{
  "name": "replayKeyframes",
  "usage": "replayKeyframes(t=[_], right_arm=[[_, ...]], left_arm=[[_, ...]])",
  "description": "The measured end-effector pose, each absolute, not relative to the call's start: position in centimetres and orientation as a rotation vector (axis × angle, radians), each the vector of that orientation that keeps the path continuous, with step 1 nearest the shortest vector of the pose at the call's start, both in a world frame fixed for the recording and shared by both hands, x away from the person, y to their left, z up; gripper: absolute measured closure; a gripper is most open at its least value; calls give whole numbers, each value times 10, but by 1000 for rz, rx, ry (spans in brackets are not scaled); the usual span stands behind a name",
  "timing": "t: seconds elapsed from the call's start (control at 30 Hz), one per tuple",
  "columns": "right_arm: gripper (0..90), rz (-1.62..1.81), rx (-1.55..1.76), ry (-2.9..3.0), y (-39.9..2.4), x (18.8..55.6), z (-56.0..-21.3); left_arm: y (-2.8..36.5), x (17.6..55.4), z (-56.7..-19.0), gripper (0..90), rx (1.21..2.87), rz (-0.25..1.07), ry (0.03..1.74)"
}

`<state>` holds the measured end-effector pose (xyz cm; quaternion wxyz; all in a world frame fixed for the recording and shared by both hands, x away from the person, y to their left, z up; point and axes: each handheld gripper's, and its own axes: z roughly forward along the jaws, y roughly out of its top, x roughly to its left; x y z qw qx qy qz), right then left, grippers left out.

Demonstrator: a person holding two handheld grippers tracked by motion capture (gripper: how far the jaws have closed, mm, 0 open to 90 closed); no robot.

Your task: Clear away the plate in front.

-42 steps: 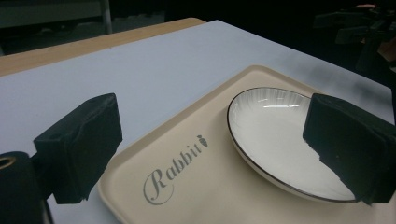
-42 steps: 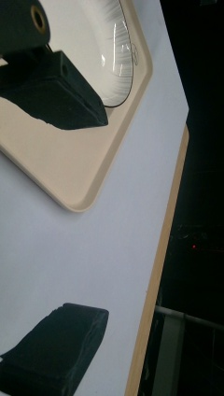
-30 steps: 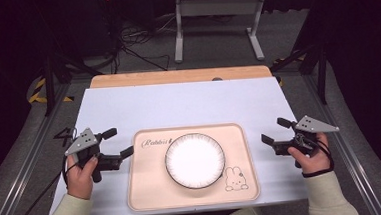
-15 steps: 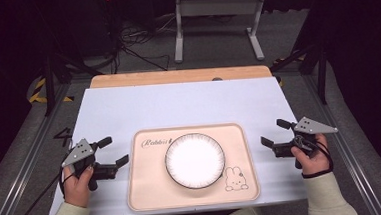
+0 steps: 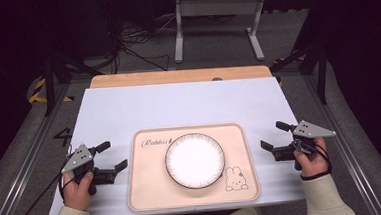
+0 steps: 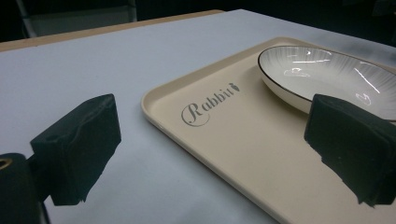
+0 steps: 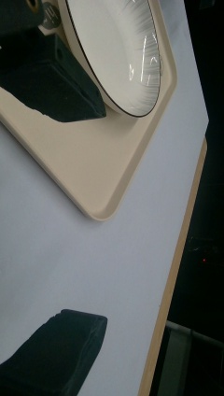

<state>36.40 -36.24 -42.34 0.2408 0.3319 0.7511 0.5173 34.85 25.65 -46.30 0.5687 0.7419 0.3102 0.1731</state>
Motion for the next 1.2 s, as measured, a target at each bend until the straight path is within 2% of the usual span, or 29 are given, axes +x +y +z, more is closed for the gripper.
replayKeyframes(t=[0.8,1.2], right_arm=[[27,1391,930,2112,-361,363,-450],[27,1412,935,2113,-361,363,-450]], left_arm=[[255,354,-468,39,1784,359,736],[259,355,-469,37,1766,312,711]])
